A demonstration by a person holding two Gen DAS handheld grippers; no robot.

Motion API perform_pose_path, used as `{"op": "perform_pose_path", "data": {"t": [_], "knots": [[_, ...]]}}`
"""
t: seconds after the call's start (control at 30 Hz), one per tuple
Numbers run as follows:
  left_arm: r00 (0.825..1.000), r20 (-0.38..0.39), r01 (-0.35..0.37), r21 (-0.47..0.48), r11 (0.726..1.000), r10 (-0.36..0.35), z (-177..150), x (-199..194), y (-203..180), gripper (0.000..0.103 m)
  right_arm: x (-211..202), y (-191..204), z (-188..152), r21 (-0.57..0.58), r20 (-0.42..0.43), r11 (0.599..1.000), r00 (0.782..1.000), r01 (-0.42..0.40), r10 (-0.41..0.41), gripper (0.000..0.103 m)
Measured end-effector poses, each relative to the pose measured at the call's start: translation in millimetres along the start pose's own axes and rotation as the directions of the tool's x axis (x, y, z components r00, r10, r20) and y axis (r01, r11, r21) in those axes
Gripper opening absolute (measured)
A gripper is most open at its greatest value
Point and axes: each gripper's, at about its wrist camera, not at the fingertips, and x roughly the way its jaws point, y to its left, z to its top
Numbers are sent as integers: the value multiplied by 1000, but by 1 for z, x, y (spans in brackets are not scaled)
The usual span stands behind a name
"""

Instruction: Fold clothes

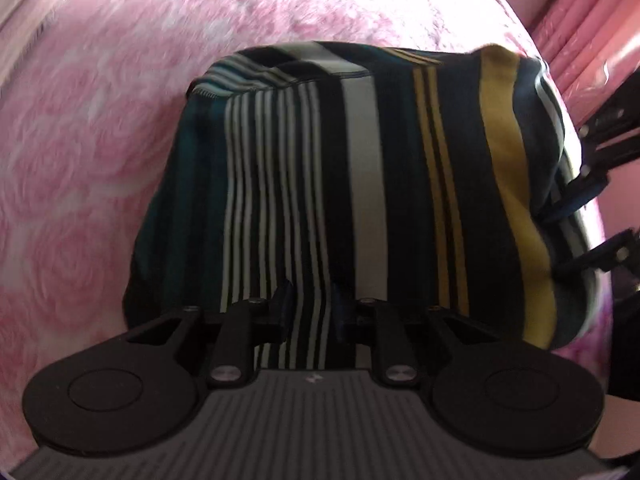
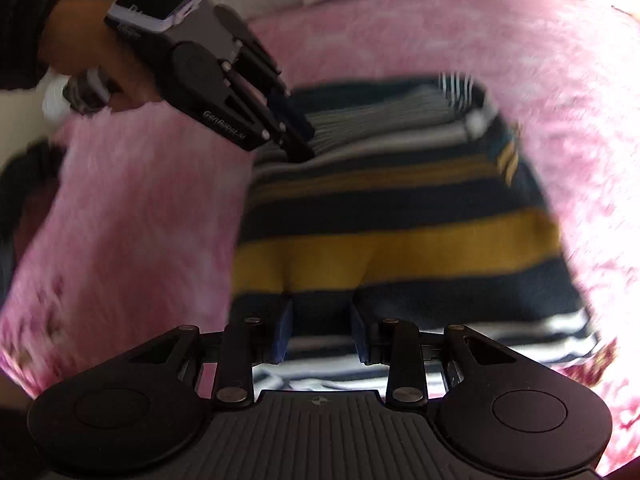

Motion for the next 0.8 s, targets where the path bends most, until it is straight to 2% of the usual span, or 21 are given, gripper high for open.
{"op": "perform_pose_path", "data": {"t": [0.13, 0.3, 0.53, 0.63, 0.7, 0.73, 0.8], "knots": [[999, 36, -24, -32, 999, 25, -3, -20, -2, 15, 0, 9, -7, 27, 24, 999, 999, 31, -32, 34], [991, 135, 3, -33, 999, 2, -31, -59, -17, 15, -2, 29, -12, 100, 48, 991, 995, 87, -92, 34], [983, 182, -20, 5, 1000, 19, -48, -19, -29, 15, -3, 54, -21, 216, 80, 964, 981, 155, -175, 34], [982, 189, -23, 19, 1000, 19, -46, -20, -29, 14, -1, 48, -22, 307, 108, 941, 977, 144, -184, 34], [981, 192, -26, 23, 999, 21, -45, -29, -27, 14, -21, 44, -23, 370, 141, 919, 969, 139, -203, 35], [980, 200, -32, 24, 999, 26, -43, -33, -26, 14, -30, 40, -26, 416, 160, 898, 961, 142, -226, 39], [976, 217, -34, 25, 999, 27, -36, -40, -25, 15, -48, 28, -36, 516, 183, 843, 942, 153, -283, 78]]}}
